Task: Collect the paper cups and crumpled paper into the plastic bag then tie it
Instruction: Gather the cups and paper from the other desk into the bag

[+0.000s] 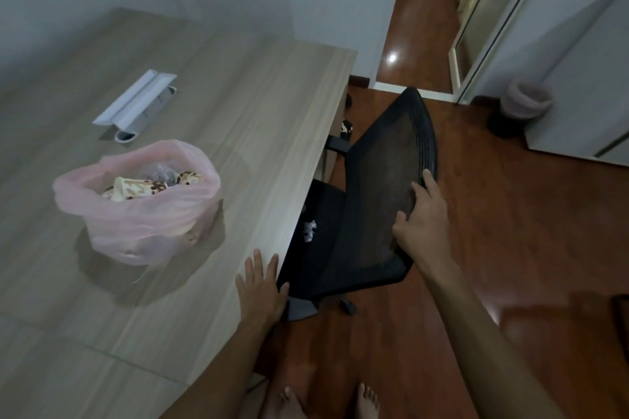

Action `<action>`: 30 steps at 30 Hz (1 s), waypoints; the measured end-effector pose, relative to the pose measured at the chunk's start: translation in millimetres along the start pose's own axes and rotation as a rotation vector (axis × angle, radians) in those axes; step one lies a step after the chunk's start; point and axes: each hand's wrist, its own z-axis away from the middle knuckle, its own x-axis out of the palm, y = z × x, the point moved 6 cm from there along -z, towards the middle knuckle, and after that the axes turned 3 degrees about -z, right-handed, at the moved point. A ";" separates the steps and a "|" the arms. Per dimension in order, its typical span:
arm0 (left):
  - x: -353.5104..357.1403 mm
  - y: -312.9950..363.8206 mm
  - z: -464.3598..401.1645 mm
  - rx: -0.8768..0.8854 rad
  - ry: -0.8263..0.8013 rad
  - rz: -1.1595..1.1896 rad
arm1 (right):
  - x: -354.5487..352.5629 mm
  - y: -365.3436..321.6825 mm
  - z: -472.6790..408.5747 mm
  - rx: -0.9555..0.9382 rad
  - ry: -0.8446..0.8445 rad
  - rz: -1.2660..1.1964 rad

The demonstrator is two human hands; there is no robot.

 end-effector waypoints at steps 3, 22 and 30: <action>0.4 0.0 -1.0 -0.011 0.001 0.003 | -4.2 2.1 0.9 -0.021 0.032 -0.034; 1.5 4.3 0.7 -0.040 0.011 -0.033 | -65.3 80.4 17.5 0.074 0.080 0.043; -6.1 21.8 -4.4 -0.194 0.015 0.088 | -89.4 102.0 19.6 0.089 0.074 0.037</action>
